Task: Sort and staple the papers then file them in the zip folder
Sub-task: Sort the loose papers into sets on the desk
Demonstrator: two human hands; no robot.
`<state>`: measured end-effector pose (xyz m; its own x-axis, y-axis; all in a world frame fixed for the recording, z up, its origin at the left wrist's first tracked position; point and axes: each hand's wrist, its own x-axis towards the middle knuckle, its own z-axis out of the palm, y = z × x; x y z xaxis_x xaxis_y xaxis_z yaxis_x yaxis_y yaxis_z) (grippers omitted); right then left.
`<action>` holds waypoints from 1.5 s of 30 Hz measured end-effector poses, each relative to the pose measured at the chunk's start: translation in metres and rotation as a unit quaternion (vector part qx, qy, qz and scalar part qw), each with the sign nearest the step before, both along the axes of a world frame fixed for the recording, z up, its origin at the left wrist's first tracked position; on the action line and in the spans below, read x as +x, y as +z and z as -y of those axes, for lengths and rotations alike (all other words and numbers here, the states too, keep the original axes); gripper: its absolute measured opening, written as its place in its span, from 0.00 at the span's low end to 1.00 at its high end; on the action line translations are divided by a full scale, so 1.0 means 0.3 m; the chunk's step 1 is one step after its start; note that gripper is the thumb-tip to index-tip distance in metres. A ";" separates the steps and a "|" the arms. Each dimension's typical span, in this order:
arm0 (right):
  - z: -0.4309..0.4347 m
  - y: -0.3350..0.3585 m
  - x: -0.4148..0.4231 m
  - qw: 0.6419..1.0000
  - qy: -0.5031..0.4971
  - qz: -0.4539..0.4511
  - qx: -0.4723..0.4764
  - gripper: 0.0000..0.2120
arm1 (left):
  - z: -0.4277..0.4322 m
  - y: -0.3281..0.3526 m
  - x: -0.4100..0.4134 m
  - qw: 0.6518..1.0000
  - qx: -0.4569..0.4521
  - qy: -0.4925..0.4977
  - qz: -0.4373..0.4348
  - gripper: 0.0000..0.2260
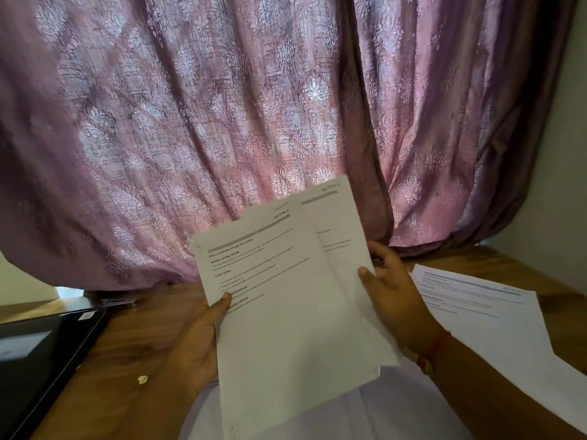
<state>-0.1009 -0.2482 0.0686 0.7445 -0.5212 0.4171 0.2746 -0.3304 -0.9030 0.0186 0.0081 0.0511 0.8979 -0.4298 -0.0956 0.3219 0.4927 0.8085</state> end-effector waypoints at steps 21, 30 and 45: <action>-0.072 -0.013 -0.008 0.996 0.033 0.022 -0.075 0.15 | 0.036 0.042 -0.034 0.986 0.018 0.009 0.165 0.15; -0.065 -0.027 -0.004 0.996 0.041 0.021 -0.079 0.15 | 0.036 -0.014 -0.044 0.962 0.137 -0.027 0.234 0.25; -0.070 -0.058 0.003 0.972 0.031 -0.180 -0.146 0.13 | -0.019 -0.015 0.011 0.986 0.140 -0.026 0.085 0.14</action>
